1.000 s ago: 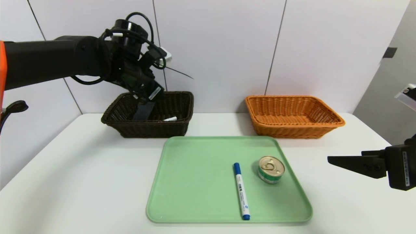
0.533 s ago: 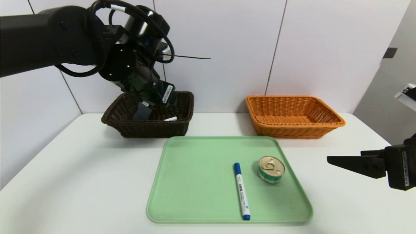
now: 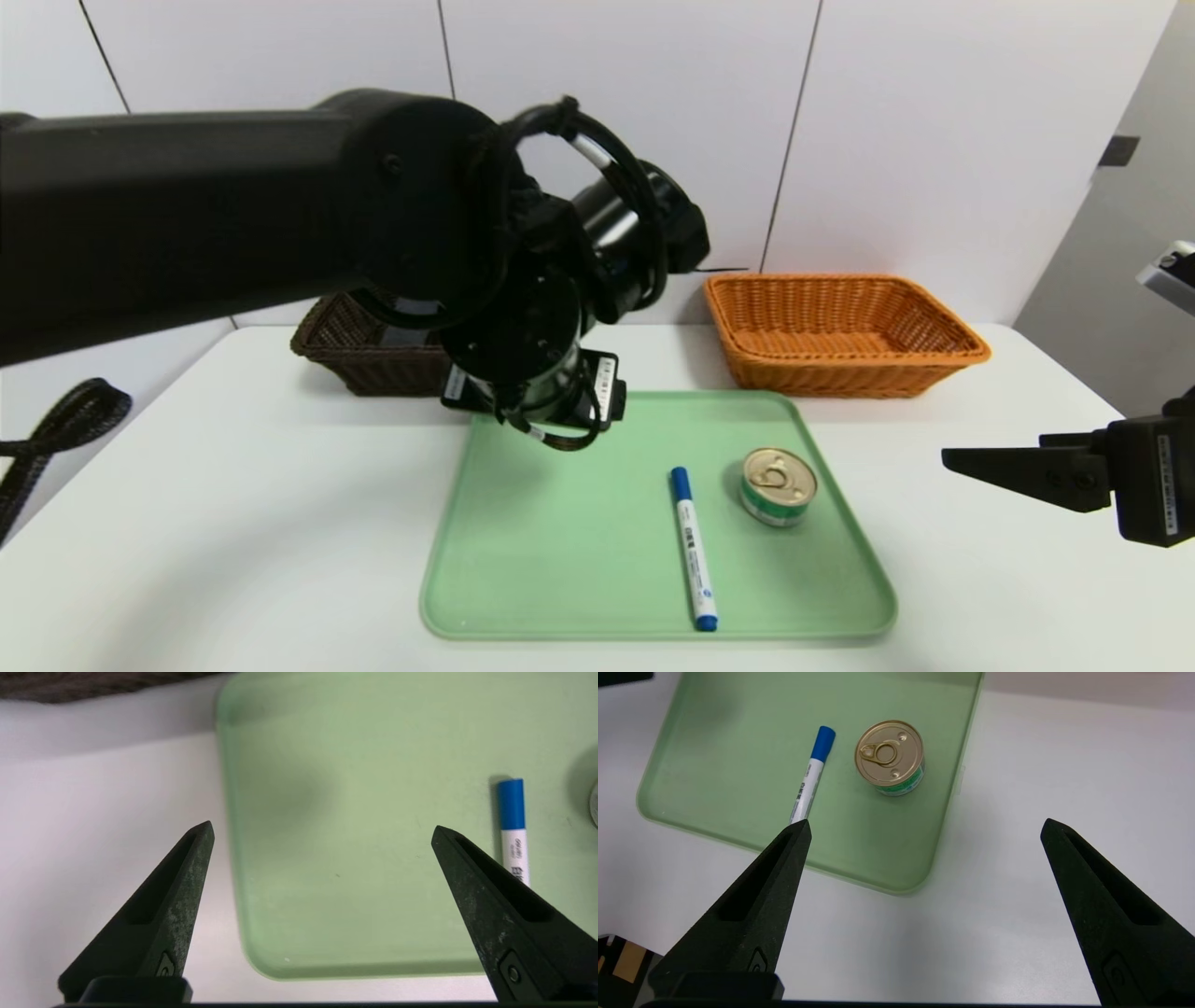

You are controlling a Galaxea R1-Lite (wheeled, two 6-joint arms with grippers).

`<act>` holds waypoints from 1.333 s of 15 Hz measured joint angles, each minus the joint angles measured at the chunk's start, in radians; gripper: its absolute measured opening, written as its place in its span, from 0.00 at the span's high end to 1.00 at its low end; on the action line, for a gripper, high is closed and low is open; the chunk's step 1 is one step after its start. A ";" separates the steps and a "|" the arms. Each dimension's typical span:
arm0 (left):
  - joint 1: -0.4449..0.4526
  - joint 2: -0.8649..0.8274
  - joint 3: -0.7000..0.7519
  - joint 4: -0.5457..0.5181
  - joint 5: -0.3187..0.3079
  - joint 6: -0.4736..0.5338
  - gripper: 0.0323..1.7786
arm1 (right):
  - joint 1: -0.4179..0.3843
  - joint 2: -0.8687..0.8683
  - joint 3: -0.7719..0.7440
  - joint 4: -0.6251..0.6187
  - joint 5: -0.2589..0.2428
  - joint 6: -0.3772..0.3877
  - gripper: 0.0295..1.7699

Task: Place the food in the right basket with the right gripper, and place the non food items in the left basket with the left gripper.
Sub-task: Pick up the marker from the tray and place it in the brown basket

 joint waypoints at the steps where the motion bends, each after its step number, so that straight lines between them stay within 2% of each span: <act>1: -0.024 0.024 0.000 0.008 -0.001 -0.050 0.07 | 0.000 0.000 0.000 0.001 0.000 0.000 0.04; 4: -0.071 0.094 -0.002 0.013 -0.007 -0.163 0.06 | 0.000 0.000 0.002 0.001 0.000 0.001 0.04; 6: -0.098 0.127 -0.003 0.011 -0.008 -0.203 0.06 | 0.000 -0.001 0.002 0.000 0.001 0.000 0.04; 10: -0.148 0.155 -0.005 -0.017 -0.017 -0.210 0.05 | 0.009 -0.001 0.000 -0.001 0.002 0.000 0.04; 20: -0.221 0.202 -0.005 -0.103 -0.090 -0.205 0.05 | 0.011 -0.001 0.002 0.001 0.000 0.000 0.04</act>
